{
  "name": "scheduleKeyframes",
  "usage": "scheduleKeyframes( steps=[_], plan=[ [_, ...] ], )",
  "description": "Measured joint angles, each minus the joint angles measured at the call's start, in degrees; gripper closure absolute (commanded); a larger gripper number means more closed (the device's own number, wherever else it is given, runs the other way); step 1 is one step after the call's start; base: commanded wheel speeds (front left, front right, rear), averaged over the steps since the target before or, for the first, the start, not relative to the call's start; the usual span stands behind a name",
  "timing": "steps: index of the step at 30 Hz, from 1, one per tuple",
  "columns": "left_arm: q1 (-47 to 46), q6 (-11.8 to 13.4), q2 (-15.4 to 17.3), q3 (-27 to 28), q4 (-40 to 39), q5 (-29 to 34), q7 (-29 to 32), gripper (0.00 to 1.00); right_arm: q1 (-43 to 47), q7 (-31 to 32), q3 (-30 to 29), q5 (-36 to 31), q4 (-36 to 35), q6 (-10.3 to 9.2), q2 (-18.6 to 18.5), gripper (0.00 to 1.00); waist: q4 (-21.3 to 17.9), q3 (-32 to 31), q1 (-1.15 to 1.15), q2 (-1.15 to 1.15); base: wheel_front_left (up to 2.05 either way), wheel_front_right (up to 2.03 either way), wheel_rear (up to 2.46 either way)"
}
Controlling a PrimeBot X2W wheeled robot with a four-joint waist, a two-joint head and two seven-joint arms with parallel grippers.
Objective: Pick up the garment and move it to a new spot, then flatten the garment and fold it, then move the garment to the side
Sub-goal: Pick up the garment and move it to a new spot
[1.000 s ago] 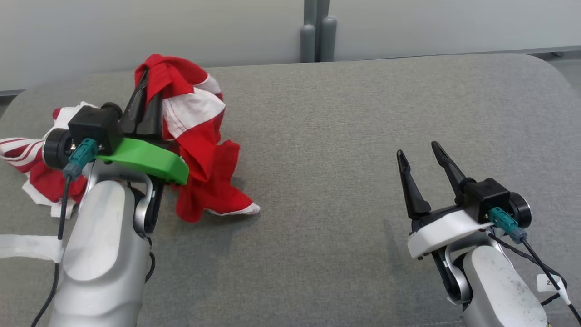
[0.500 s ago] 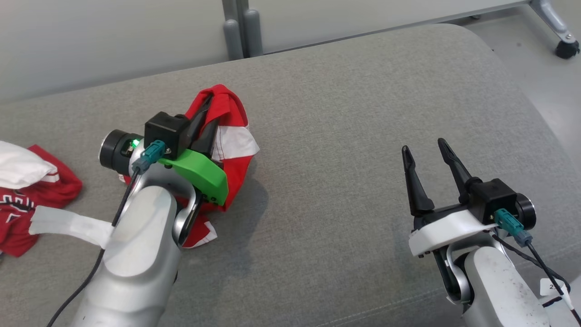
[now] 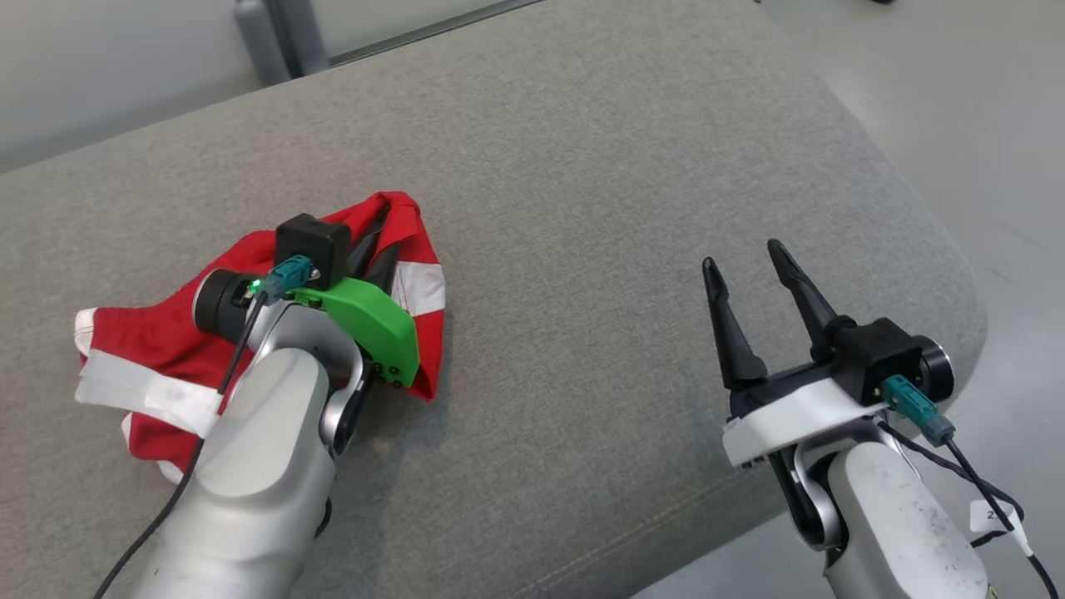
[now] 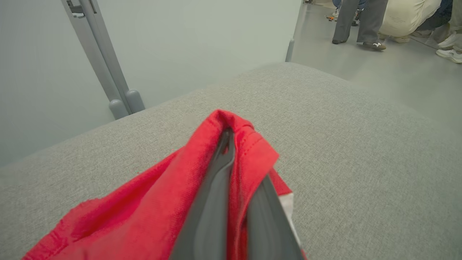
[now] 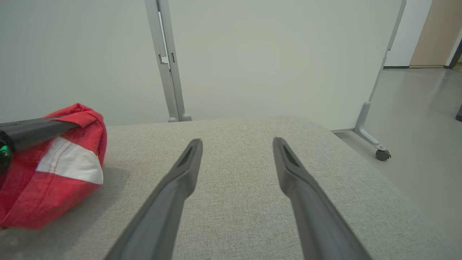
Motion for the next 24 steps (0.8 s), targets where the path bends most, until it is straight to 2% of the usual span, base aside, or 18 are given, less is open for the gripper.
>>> scheduleKeyframes(
  steps=[1, 2, 6, 10, 16, 24],
  plan=[
    [-0.01, 0.52, 0.01, 0.43, 0.41, -0.25, 0.0, 0.35, -0.51, -0.01, 0.6, 0.09, 0.12, 0.31, 0.02, 0.0, -0.83, 0.39, 0.0, 0.0, 0.0, 0.0, 0.0],
    [-0.08, 0.62, 0.01, 0.37, 0.67, -0.76, -0.01, 0.02, -0.94, 0.0, 0.8, 0.13, 0.22, 0.45, 0.15, 0.0, -1.62, 0.76, 0.0, 0.0, 0.0, 0.0, 0.0],
    [-0.86, 0.41, 0.18, -2.12, 1.38, -2.43, -0.09, 0.0, -1.62, 0.0, 0.33, 0.55, 0.25, 0.42, 0.32, 0.0, -4.22, 2.27, 0.0, 0.0, 0.0, 0.0, 0.0],
    [-1.7, 0.29, 0.01, -4.56, 1.58, -4.36, -0.18, 0.0, -2.15, 0.0, 0.04, 0.57, 0.42, 0.42, 0.27, 0.0, -5.0, 3.81, 0.0, 0.0, 0.0, 0.0, 0.0],
    [-3.03, 0.29, 0.09, -7.65, 1.56, -4.59, -0.87, 0.0, -2.94, 0.0, -0.33, 0.56, 0.86, 0.42, 0.32, 0.0, -3.58, 4.11, 0.0, 0.0, 0.0, 0.0, 0.0],
    [-4.43, 0.85, 0.09, -9.59, 0.9, -4.2, -3.31, 0.0, -2.94, -0.01, -0.24, 0.25, 2.64, 1.07, 0.29, 0.0, 1.36, 2.56, 0.0, 0.0, 0.0, 0.0, 0.0]
  ],
)
